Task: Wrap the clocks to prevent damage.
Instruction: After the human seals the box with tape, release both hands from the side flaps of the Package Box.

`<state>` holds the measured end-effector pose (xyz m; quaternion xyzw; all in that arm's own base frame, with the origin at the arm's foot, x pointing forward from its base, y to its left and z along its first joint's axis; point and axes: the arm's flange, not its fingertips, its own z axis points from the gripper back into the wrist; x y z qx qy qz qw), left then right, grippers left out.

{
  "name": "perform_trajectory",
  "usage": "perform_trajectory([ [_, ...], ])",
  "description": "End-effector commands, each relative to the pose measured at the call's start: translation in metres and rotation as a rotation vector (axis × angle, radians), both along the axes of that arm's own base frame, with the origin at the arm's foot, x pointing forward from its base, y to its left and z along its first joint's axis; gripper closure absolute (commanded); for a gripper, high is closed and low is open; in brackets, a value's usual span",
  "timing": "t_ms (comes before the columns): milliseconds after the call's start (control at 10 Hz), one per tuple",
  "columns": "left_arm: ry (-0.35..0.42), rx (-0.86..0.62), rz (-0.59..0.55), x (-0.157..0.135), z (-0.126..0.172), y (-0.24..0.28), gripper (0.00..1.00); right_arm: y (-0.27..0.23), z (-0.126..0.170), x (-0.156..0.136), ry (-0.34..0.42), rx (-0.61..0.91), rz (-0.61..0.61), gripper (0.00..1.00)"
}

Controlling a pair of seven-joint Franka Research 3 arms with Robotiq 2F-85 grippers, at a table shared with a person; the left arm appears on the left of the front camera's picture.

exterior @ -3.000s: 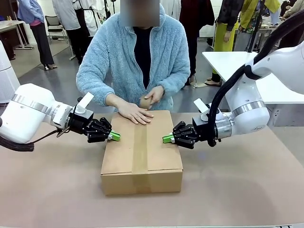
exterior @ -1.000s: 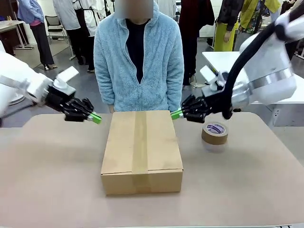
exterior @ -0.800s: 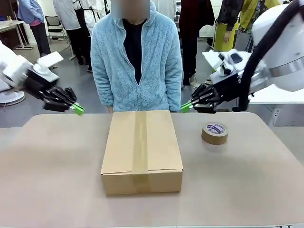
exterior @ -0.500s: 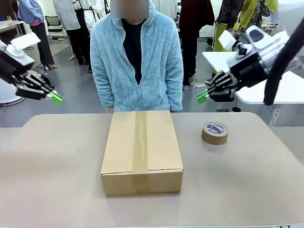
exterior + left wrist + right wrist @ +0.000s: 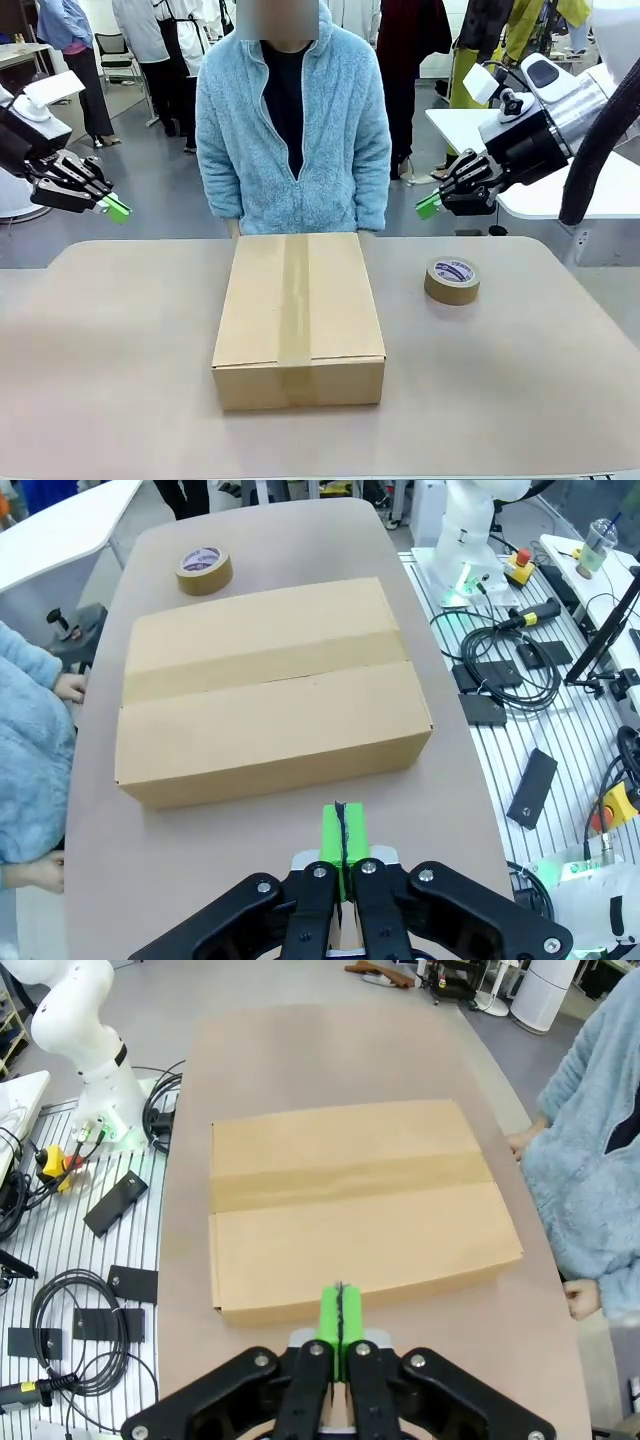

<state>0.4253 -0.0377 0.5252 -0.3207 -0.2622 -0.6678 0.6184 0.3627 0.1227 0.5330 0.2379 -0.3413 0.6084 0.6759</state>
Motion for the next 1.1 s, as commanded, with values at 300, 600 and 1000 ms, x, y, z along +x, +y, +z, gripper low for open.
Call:
perform_trajectory([
  [300, -0.012, -0.009, -0.008, -0.003, 0.004, -0.001, 0.40, -0.006, -0.003, -0.005, -0.019, 0.018, -0.002, 0.40],
  [600, -0.023, -0.006, -0.014, -0.005, 0.011, -0.002, 0.36, -0.005, -0.002, -0.008, -0.006, 0.009, -0.004, 0.37],
  [1000, -0.020, -0.015, -0.011, -0.007, 0.011, -0.005, 0.00, -0.005, -0.005, -0.006, 0.012, 0.013, 0.010, 0.00],
])
